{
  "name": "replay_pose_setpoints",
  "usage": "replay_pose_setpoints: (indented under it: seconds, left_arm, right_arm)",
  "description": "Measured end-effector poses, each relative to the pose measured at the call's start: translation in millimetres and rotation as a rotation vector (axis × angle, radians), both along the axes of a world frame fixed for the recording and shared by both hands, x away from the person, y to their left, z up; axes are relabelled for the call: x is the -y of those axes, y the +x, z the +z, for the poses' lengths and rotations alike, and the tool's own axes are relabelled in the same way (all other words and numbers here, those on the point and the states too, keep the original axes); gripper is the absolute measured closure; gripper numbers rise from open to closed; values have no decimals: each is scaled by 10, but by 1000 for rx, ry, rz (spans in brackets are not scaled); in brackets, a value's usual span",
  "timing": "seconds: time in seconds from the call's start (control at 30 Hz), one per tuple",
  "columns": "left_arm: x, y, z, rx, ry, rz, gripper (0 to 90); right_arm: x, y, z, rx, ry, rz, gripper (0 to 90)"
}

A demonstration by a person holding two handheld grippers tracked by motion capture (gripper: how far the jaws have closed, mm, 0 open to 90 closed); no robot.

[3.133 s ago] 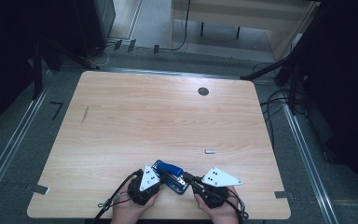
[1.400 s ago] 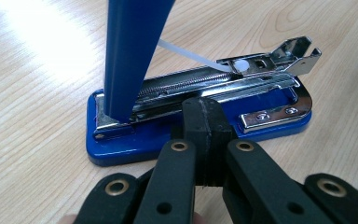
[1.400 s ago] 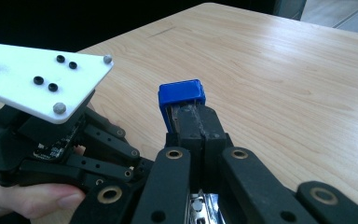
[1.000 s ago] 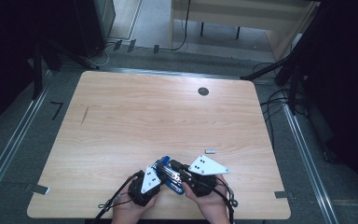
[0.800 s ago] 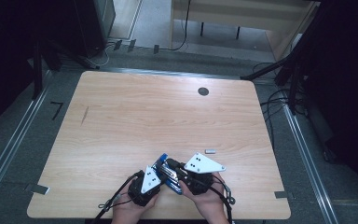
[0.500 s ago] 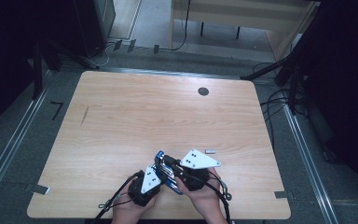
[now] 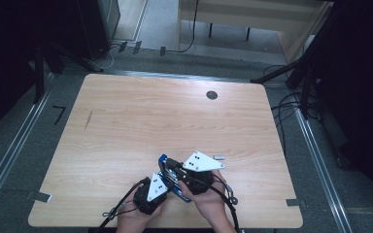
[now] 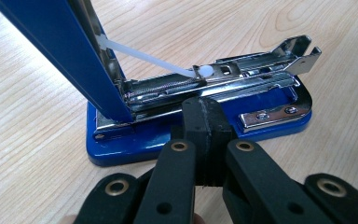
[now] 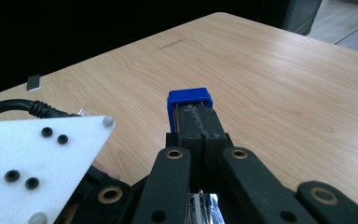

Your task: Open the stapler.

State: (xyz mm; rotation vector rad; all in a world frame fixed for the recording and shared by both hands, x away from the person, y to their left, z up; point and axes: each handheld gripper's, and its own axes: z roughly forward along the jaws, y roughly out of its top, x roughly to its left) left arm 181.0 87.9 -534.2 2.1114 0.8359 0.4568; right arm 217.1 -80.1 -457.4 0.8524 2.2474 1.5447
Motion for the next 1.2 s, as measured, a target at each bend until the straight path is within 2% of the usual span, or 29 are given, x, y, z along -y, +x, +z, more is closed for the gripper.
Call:
replay_pose_setpoints:
  seconds: [1.2]
  left_arm:
    - [1, 0, -2, 2, -1, 0, 900]
  right_arm:
    - [-236, 176, 24, 2, -3, 13, 900]
